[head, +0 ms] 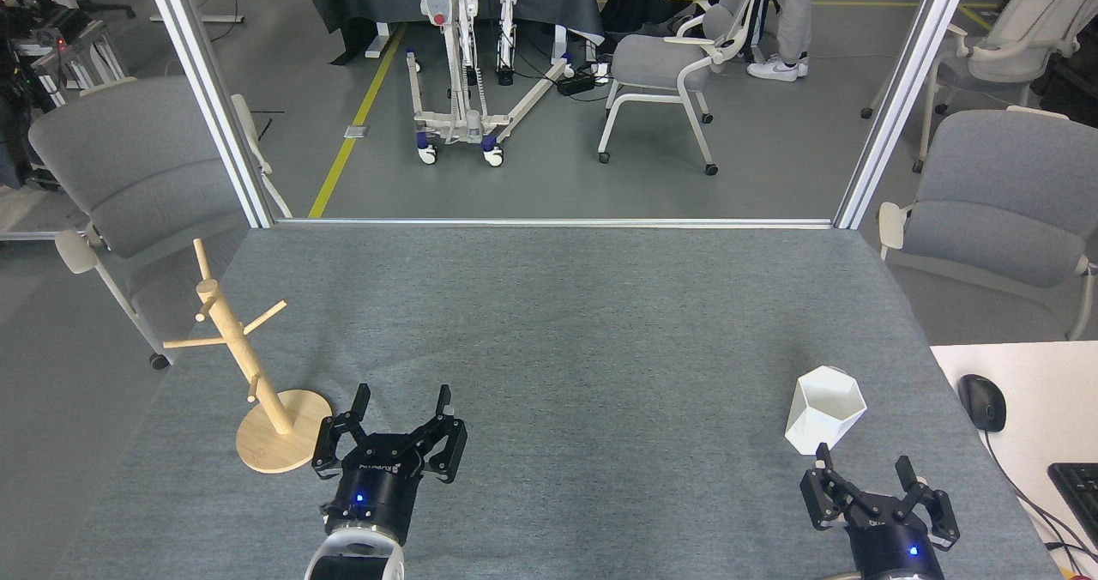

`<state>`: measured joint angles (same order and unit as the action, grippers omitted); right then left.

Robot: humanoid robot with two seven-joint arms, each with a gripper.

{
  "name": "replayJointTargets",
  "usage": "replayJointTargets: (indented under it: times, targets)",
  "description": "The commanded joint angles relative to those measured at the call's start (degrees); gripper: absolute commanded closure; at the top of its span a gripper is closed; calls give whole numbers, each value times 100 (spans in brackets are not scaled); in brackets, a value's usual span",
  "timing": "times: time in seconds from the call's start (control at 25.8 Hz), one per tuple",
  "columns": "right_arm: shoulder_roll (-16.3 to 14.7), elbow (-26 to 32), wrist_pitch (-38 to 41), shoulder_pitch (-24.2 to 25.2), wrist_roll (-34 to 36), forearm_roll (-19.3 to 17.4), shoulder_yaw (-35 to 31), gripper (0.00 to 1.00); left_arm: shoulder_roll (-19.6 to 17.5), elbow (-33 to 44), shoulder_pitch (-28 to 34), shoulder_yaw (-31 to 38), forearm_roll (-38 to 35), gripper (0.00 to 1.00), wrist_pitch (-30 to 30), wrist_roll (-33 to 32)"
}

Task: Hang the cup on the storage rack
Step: 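Move the right gripper down toward the white hexagonal cup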

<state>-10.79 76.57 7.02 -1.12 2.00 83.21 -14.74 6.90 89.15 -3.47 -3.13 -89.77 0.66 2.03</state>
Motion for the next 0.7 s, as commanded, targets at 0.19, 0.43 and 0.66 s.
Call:
replayJointTargets:
  times: [0.19,0.43,0.66]
  targets:
    - [-29,-520,2,-336,11,11,-3,0,-5,-38,4,-3,-5,0,-4,34]
    - [-29,-723,-7,-574,3,11,6,0,30,-21,-49,-3,-5,1,13,34]
    - [-187,-1065,-7,-776,11,2,15,0,30,-3,-75,-3,-5,1,31,34]
